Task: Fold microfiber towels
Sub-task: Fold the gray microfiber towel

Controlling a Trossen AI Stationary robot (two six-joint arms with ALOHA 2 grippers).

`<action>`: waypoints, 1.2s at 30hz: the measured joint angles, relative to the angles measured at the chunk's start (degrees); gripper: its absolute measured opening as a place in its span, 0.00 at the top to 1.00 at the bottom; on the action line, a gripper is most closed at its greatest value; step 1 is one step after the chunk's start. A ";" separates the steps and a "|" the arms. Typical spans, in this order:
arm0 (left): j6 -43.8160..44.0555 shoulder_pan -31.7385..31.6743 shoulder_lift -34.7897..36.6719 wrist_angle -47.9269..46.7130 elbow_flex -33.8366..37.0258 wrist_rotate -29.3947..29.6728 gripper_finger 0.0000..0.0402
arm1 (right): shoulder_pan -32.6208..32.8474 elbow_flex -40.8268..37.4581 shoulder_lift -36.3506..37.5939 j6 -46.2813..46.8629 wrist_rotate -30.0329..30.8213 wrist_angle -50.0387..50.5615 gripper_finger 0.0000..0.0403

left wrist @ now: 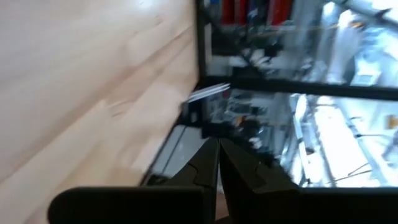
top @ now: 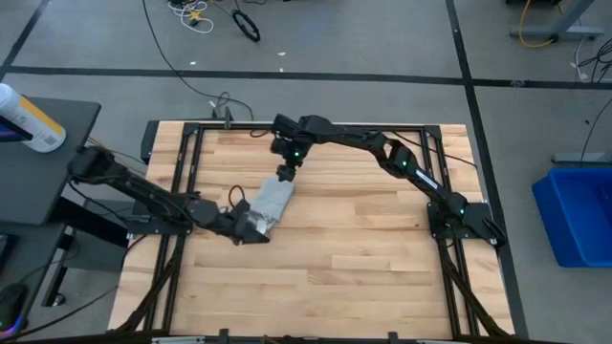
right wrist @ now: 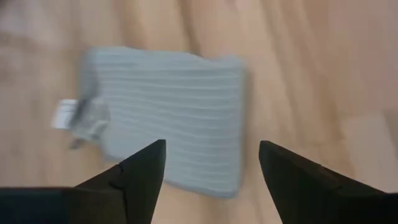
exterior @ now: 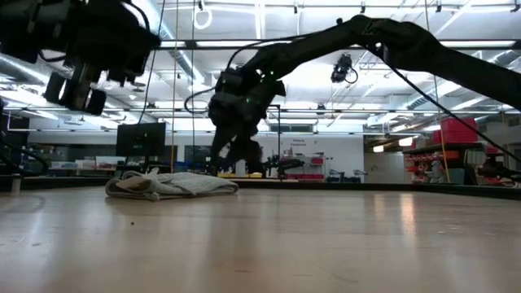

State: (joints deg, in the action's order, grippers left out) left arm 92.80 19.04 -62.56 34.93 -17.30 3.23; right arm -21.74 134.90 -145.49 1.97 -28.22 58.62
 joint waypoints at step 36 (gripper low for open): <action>-5.62 0.82 17.13 0.73 0.02 13.93 0.96 | 2.73 0.01 -0.55 -0.70 2.37 15.68 0.36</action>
State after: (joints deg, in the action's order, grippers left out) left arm 87.18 19.86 -45.43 35.66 -17.28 17.16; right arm -19.01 134.91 -146.04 1.27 -25.85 74.30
